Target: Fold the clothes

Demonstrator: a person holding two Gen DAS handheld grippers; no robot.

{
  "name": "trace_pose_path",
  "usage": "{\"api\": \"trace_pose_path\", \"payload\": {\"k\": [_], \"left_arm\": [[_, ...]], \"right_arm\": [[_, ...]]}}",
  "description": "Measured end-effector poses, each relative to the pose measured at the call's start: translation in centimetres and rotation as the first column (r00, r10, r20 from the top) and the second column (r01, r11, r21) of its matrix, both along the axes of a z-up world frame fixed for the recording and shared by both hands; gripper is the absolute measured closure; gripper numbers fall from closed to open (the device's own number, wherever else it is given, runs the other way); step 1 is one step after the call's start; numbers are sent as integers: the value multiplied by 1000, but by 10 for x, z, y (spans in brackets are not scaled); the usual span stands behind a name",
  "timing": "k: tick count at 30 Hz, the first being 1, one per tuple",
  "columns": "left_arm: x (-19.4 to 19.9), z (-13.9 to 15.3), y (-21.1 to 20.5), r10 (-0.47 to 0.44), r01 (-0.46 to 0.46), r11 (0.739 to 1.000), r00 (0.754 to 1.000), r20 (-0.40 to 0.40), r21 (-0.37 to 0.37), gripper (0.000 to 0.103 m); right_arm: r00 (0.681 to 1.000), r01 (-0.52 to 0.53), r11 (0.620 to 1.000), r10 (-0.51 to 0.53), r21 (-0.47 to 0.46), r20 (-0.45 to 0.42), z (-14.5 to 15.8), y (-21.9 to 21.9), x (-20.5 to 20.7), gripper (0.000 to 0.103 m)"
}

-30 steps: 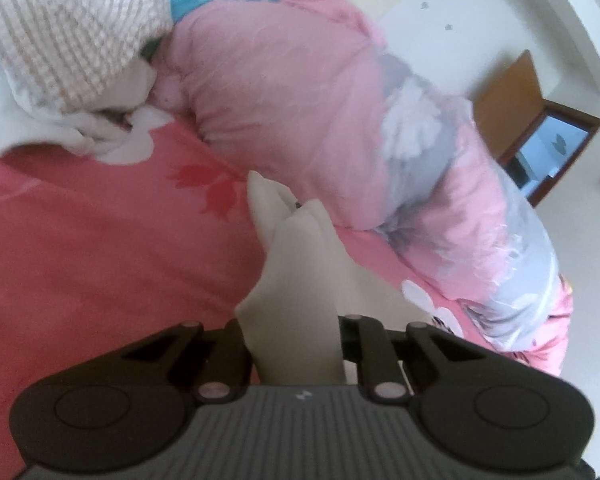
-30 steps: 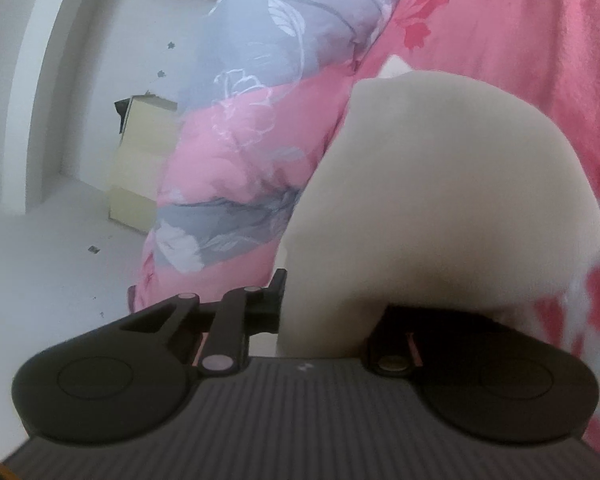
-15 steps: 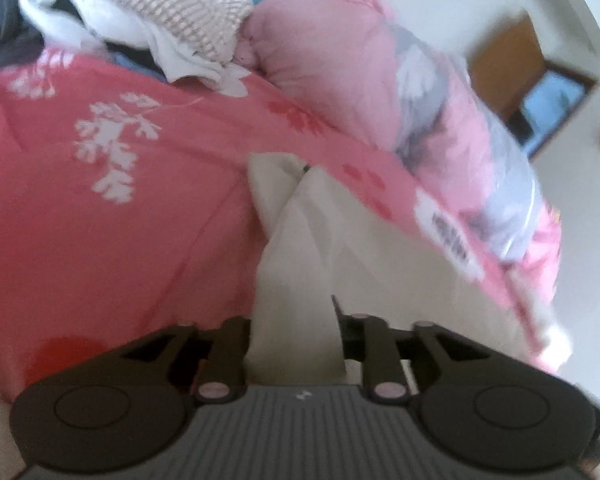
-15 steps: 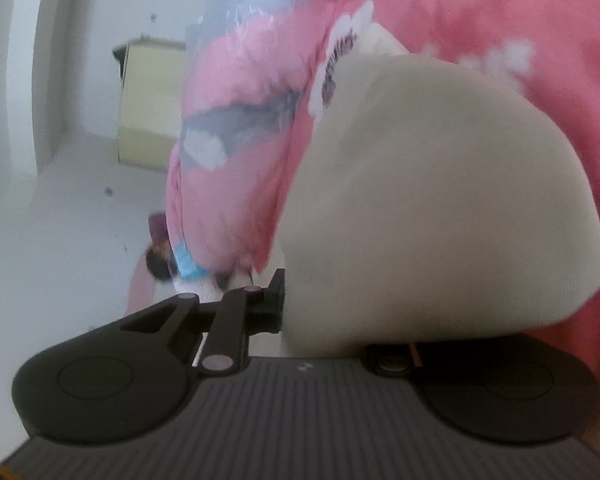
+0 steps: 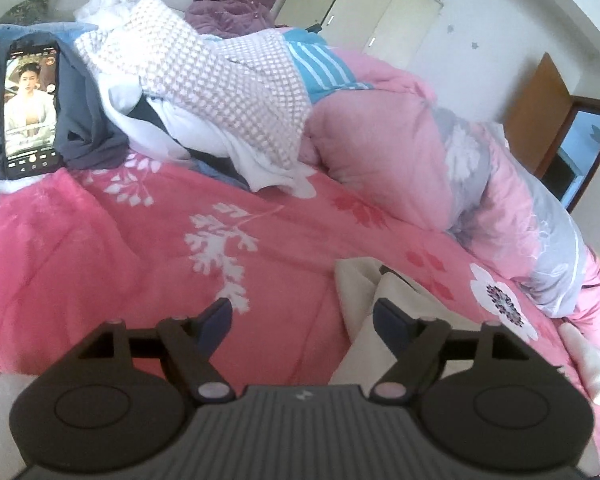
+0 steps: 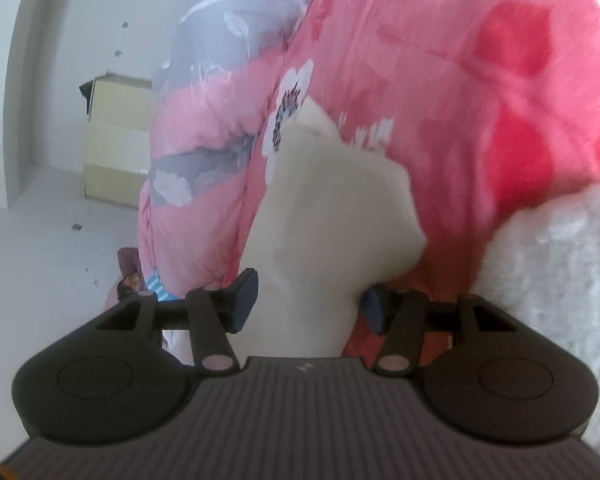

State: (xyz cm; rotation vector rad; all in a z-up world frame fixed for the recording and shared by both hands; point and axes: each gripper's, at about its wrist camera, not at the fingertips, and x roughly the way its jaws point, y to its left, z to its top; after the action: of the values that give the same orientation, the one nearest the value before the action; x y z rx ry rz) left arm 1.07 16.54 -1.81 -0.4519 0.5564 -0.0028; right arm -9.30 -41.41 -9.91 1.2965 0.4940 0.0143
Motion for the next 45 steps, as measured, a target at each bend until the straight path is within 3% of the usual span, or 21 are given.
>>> {"api": "trace_pose_path", "payload": {"k": [5,9,14,21,26,31,35,37,39,42,45], "left_arm": [[6,0,-11,-43,43,998,999,1,46,21],[8,-1,-17,-59,57,995,998,18,84,13],[14,-2,-24,-90,89,990,996,2,108,11],[15,-1,-41,-106,106,978,994,-11,178,1],[19,3,-52,-111,114,969,993,-29,217,0],[25,6,-70,-109,115,940,993,-35,322,0],[31,7,-83,-174,177,927,984,-37,330,0],[35,5,-88,-218,219,924,975,-40,312,0],[41,3,-92,-257,257,922,966,-40,289,0],[49,1,-97,-288,283,917,957,-25,282,0],[58,-1,-104,-301,289,906,954,-8,309,0]], "right_arm": [[998,-9,995,2,-102,-70,24,-5,6,45],[996,47,978,-62,-204,-68,44,-17,-4,42],[985,117,910,-157,-397,-71,65,-18,-19,33],[992,59,854,-110,-517,-68,68,5,2,28],[996,28,780,-71,-625,-45,77,29,18,21],[999,-6,699,-31,-715,-39,85,51,34,15],[998,-25,570,-36,-821,-56,92,70,47,15],[999,-19,507,-34,-862,-42,95,77,52,4],[1000,6,457,-23,-890,-5,97,83,55,1],[999,48,411,-7,-910,50,98,86,59,1],[998,56,395,13,-917,66,97,84,67,1]]}}
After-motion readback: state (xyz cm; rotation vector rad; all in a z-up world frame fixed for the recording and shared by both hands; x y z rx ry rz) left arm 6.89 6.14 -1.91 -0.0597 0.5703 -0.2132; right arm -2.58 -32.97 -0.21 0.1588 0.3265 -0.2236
